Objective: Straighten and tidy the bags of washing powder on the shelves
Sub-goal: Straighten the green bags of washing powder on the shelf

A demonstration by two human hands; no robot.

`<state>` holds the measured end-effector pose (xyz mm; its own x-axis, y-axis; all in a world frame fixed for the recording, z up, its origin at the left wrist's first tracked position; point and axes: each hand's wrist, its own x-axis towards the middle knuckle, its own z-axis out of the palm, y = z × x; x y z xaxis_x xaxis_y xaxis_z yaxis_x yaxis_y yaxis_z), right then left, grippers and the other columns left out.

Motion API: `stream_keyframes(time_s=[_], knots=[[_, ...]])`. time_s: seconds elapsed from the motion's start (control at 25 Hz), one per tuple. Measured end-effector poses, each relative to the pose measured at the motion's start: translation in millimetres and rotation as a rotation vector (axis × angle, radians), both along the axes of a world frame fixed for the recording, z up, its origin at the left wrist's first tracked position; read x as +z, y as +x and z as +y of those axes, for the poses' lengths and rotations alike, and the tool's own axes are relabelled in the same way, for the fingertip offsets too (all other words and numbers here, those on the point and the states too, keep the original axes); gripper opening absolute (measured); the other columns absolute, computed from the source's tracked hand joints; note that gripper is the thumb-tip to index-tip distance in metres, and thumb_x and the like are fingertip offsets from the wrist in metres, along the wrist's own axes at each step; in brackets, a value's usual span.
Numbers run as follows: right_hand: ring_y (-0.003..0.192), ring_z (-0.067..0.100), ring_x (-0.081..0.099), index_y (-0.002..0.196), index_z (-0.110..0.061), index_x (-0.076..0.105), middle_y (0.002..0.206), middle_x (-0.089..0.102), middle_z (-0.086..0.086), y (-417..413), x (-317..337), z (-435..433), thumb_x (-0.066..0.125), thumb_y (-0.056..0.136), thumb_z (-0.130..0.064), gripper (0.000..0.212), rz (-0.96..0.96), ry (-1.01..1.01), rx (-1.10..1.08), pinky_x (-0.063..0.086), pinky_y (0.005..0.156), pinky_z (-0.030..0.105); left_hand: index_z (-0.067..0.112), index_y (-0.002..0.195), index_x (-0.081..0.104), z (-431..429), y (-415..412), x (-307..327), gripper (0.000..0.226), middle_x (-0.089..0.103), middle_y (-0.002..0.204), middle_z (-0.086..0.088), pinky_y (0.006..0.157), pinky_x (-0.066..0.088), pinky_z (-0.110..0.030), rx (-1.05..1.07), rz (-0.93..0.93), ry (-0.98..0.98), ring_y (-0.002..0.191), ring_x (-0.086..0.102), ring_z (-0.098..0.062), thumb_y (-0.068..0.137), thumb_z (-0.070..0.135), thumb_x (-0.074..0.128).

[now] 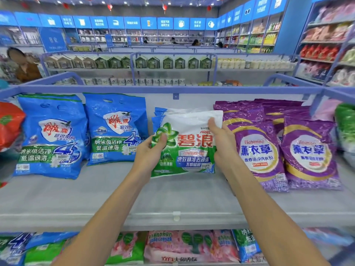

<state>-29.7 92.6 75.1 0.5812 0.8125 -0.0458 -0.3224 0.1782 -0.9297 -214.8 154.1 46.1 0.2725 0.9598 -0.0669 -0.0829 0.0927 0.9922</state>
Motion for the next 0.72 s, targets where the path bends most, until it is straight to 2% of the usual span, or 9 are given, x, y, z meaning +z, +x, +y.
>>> stream_keyframes(time_s=[0.12,0.2,0.28,0.32,0.4,0.44,0.52,0.6,0.72], knots=[[0.072,0.015,0.076,0.118,-0.012,0.067,0.088,0.078,0.002,6.5,-11.8,23.4,0.065,0.099,-0.031,0.027,-0.177,-0.098,-0.043,0.063,0.067,0.031,0.021,0.139,0.057,10.1,15.8,-2.6,0.050,0.068,0.123,0.008,0.093,0.055,-0.034,0.042,0.101,-0.021,0.104,0.068,-0.014,0.100,0.053,0.055],[0.076,0.011,0.075,0.123,-0.011,0.063,0.097,0.077,0.002,10.8,-21.1,25.0,0.063,0.099,-0.035,0.033,-0.294,-0.170,-0.002,0.060,0.065,0.026,0.023,0.145,0.047,12.6,15.3,-12.6,0.059,0.059,0.134,0.009,0.098,0.053,-0.034,0.035,0.127,-0.024,0.110,0.064,-0.011,0.097,0.055,0.058],[0.089,0.009,0.074,0.127,-0.015,0.055,0.112,0.074,0.000,15.6,-31.8,11.8,0.069,0.095,-0.036,0.041,-0.435,-0.198,0.049,0.059,0.073,0.025,0.022,0.132,0.045,9.1,3.2,-18.5,0.055,0.061,0.125,0.008,0.082,0.059,-0.026,-0.010,0.168,0.012,0.096,0.069,-0.005,0.090,0.042,0.075],[0.097,0.009,0.072,0.132,-0.017,0.049,0.117,0.070,-0.004,17.5,-37.4,2.4,0.076,0.090,-0.034,0.053,-0.501,-0.216,0.077,0.059,0.080,0.028,0.023,0.131,0.041,9.9,-3.3,-23.0,0.066,0.060,0.122,0.008,0.077,0.057,-0.021,-0.059,0.225,0.034,0.094,0.069,-0.003,0.082,0.032,0.084],[0.109,0.012,0.066,0.142,-0.021,0.031,0.122,0.064,-0.009,19.1,-55.1,-15.5,0.089,0.075,-0.028,0.088,-0.649,-0.321,0.157,0.055,0.091,0.033,0.024,0.137,0.030,8.1,-12.5,-34.2,0.098,0.055,0.129,0.007,0.089,0.053,-0.022,-0.179,0.406,0.071,0.110,0.064,-0.007,0.066,0.018,0.096],[0.112,0.013,0.063,0.144,-0.024,0.024,0.124,0.061,-0.009,17.1,-64.3,-21.3,0.092,0.070,-0.025,0.100,-0.751,-0.391,0.216,0.051,0.093,0.033,0.025,0.136,0.028,4.2,-12.5,-36.9,0.100,0.055,0.131,0.007,0.094,0.050,-0.023,-0.231,0.485,0.127,0.115,0.060,-0.009,0.064,0.012,0.096],[0.118,0.017,0.058,0.141,-0.030,0.015,0.129,0.056,-0.003,12.5,-81.5,-20.6,0.092,0.066,-0.024,0.108,-0.900,-0.478,0.279,0.048,0.100,0.035,0.030,0.131,0.031,3.5,-7.1,-43.4,0.091,0.056,0.131,0.007,0.099,0.047,-0.024,-0.246,0.584,0.272,0.120,0.058,-0.012,0.068,0.004,0.092],[0.121,0.020,0.056,0.137,-0.029,0.015,0.132,0.053,0.000,10.1,-88.3,-10.6,0.090,0.067,-0.021,0.103,-0.926,-0.478,0.254,0.047,0.105,0.043,0.030,0.137,0.039,7.3,-2.1,-41.4,0.085,0.054,0.128,0.010,0.100,0.043,-0.023,-0.205,0.623,0.349,0.124,0.055,-0.014,0.072,0.006,0.089],[0.126,0.021,0.051,0.140,-0.017,0.015,0.138,0.049,0.003,6.7,-85.1,4.6,0.088,0.074,-0.018,0.099,-0.943,-0.472,0.245,0.044,0.109,0.042,0.020,0.145,0.038,16.8,0.6,-38.2,0.084,0.053,0.124,0.011,0.091,0.036,-0.019,-0.170,0.640,0.328,0.117,0.052,-0.011,0.077,0.010,0.087]])
